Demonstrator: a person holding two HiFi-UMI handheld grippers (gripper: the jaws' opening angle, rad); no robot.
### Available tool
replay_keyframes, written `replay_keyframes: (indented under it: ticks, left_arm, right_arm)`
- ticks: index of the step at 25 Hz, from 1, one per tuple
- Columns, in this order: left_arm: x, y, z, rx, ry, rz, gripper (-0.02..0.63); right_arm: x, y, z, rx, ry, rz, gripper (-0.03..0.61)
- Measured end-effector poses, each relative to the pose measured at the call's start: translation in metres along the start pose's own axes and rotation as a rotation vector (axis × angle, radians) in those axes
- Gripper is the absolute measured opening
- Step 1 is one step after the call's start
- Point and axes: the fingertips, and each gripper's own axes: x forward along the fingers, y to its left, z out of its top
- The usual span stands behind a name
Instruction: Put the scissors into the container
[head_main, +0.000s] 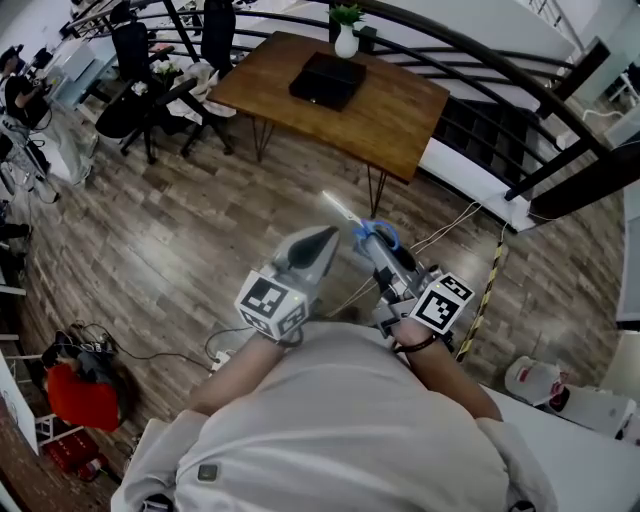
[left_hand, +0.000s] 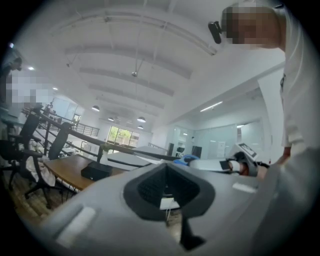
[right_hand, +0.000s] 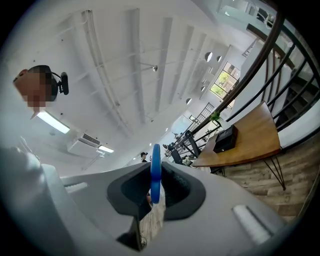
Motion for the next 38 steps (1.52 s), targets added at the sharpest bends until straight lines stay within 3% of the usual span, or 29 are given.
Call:
replay_keyframes:
  ticks: [8, 19, 28, 38]
  left_arm:
    - [0.037, 0.026, -0.002, -0.013, 0.017, 0.039, 0.003]
    - [0.082, 0.057, 0.003, -0.022, 0.030, -0.033, 0.003]
    - [0.099, 0.132, 0.016, 0.012, 0.038, -0.082, 0.003]
    - [0.105, 0.272, 0.071, 0.026, 0.041, -0.133, 0.003]
  right_arm:
    - [0.012, -0.042, 0.026, 0.042, 0.000, 0.003, 0.057]
    - [0.036, -0.075, 0.060, 0.035, -0.054, -0.041, 0.057]
    - [0.115, -0.100, 0.063, 0.030, -0.047, -0.075, 0.057]
    - [0.259, -0.110, 0.082, 0.018, -0.083, -0.080, 0.057]
